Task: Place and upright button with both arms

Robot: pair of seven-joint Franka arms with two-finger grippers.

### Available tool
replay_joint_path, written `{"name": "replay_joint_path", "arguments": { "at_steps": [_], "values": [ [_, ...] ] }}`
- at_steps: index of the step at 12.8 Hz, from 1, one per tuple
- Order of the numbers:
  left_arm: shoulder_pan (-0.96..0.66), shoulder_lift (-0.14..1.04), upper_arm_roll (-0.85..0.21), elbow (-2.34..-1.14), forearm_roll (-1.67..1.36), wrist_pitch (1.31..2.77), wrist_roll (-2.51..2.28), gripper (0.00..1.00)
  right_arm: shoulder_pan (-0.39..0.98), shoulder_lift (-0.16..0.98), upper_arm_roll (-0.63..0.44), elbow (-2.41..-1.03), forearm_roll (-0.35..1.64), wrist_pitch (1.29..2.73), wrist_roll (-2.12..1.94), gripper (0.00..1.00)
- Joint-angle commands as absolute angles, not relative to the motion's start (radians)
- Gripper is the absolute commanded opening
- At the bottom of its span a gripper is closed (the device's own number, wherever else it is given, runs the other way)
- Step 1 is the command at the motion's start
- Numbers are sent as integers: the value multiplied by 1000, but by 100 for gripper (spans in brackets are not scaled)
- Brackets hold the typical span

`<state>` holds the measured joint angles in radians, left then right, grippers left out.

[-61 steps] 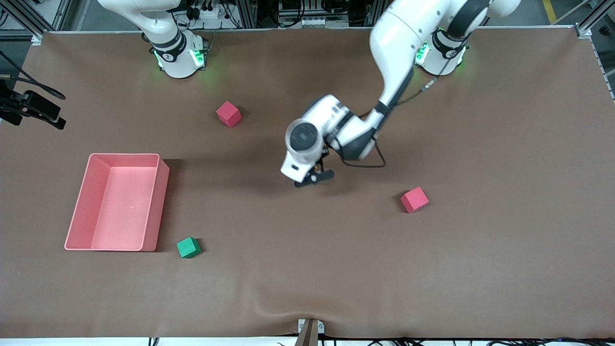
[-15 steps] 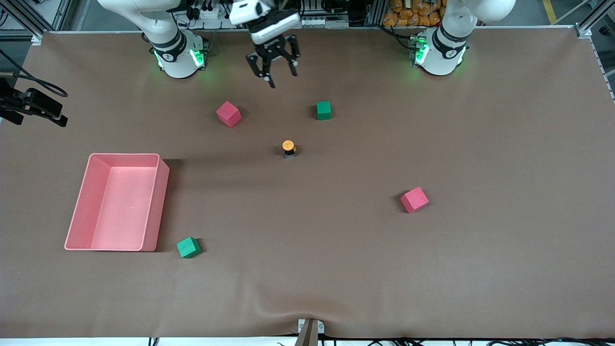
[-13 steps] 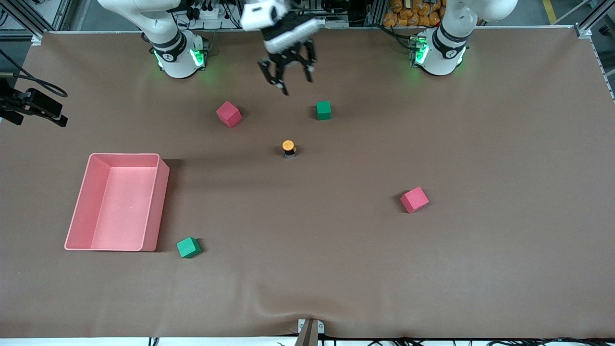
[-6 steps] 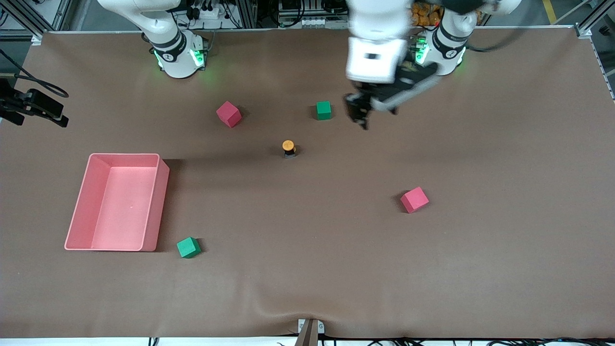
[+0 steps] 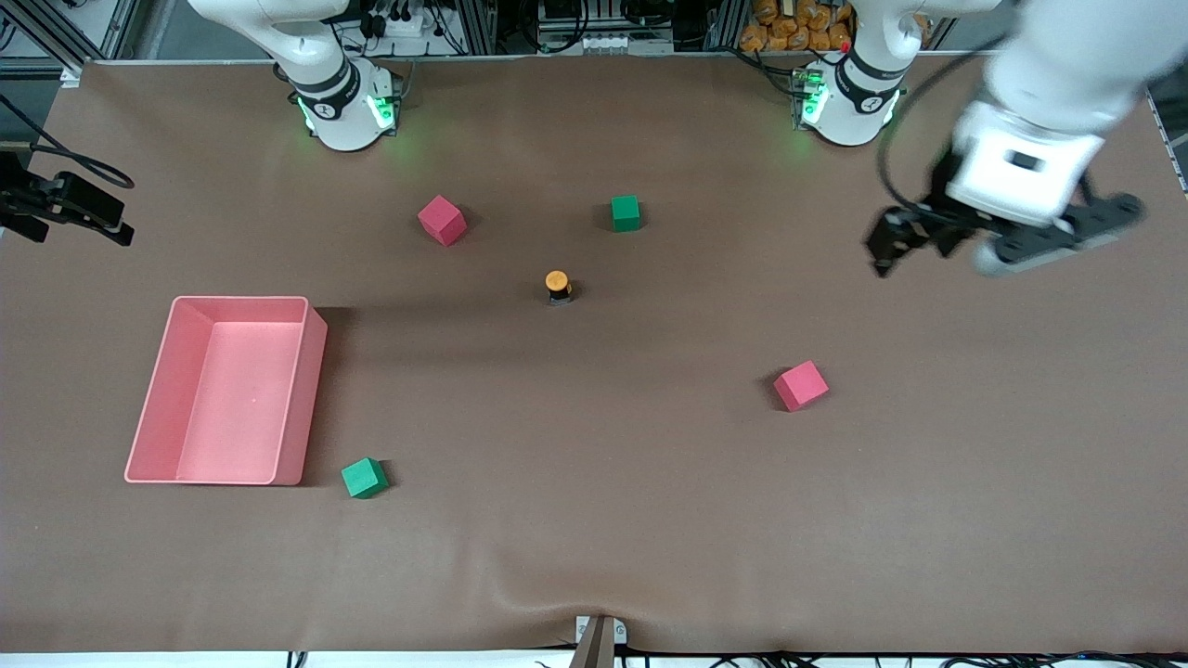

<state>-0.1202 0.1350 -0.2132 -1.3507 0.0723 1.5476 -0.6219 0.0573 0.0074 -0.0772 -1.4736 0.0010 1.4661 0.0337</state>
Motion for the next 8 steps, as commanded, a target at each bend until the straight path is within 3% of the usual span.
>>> {"name": "replay_joint_path", "arguments": {
  "at_steps": [1,4,8],
  "values": [
    [-19,120,-236,-1376,60,1529,-508,77,71,12,-92,-1456,14,1450,25,100],
    [14,88,-233,-1396,63,1442,-330,77,64,15,-92,-1456,14,1447,25,100],
    [15,22,-187,-1457,57,1433,-275,77,64,18,-91,-1456,14,1447,25,100]
  ]
}}
